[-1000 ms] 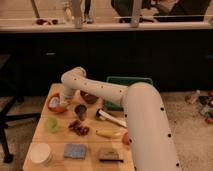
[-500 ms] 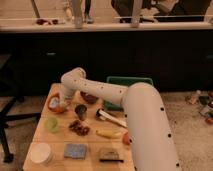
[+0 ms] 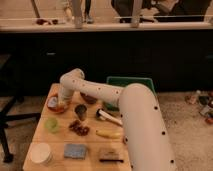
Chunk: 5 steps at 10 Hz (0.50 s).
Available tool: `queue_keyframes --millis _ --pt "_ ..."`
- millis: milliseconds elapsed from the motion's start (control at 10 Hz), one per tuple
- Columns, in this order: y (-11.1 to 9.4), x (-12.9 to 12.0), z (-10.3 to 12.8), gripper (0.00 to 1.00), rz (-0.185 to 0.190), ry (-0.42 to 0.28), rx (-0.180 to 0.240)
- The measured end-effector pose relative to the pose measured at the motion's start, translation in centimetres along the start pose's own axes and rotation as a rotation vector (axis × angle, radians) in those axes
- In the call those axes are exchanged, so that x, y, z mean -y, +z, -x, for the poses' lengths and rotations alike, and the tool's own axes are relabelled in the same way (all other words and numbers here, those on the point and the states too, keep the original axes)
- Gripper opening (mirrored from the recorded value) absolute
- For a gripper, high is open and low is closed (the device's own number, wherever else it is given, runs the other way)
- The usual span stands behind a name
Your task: Wipe red bowl with towel
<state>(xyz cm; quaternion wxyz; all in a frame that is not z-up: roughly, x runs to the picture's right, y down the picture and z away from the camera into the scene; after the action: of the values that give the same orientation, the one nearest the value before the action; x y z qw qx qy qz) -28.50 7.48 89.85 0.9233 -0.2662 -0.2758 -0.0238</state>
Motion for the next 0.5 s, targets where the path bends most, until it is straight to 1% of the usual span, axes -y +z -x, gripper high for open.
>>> queue_keyframes --millis 300,500 --pt "0.6 1.3 0.2 0.0 -0.006 -0.01 -0.001" --pt "1.5 2.5 -0.1 0.0 0.003 -0.007 -0.01"
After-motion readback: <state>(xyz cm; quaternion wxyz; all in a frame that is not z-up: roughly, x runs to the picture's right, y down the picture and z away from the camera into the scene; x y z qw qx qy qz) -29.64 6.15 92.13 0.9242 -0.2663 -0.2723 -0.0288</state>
